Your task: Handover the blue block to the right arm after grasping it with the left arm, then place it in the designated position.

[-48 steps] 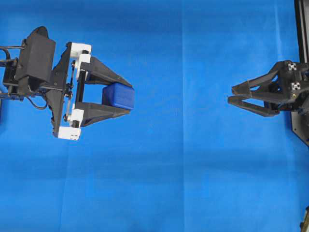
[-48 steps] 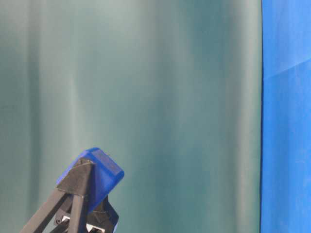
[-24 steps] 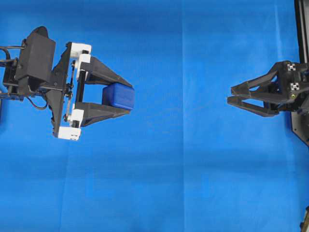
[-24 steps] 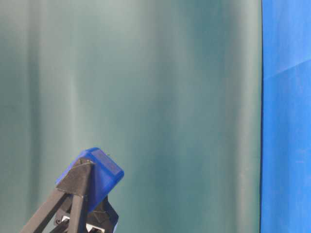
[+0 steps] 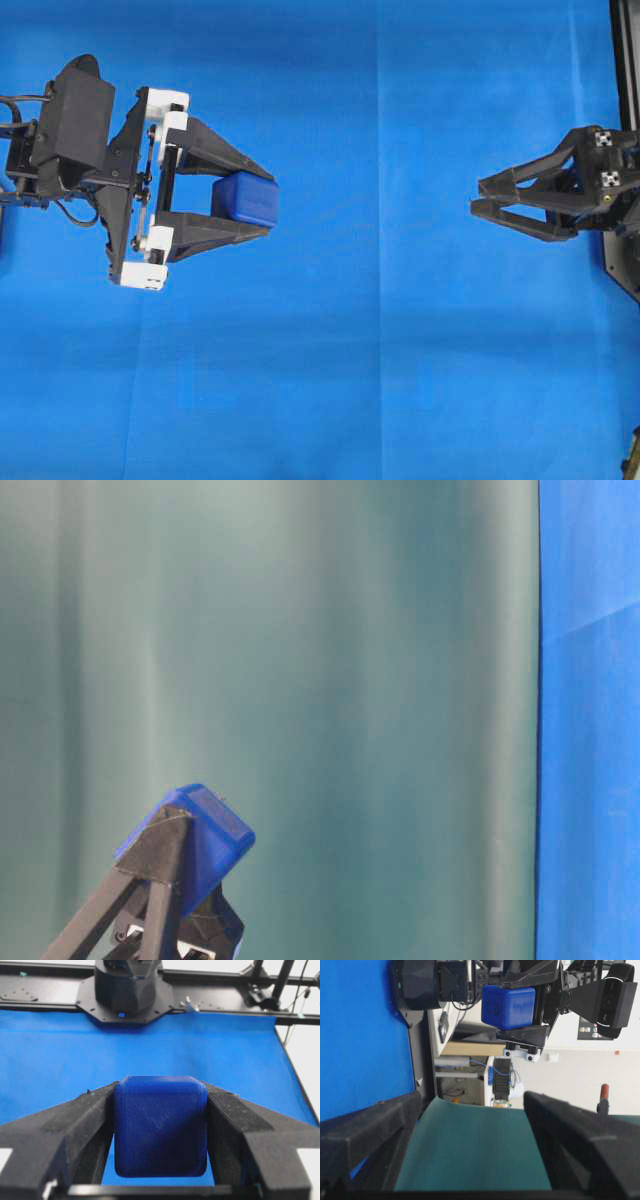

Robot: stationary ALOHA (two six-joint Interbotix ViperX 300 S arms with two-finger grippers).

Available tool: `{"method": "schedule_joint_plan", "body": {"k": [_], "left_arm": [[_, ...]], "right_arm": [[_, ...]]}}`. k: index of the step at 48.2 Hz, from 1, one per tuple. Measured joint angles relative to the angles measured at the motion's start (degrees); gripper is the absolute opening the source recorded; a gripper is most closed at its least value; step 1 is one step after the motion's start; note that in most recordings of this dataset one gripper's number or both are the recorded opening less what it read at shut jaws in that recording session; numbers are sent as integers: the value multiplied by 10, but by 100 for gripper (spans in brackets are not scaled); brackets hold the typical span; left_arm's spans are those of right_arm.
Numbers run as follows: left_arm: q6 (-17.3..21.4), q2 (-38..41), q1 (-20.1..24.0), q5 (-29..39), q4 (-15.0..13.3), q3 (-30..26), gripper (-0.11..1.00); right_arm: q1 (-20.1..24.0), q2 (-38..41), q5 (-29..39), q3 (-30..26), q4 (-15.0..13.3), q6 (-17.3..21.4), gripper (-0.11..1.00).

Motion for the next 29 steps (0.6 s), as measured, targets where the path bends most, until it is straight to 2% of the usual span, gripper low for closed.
{"method": "schedule_joint_plan", "body": {"k": [29], "left_arm": [[0,0,1,0,0,0,46]], "right_arm": [[-1,13,-1,-13,2,0,97]]}}
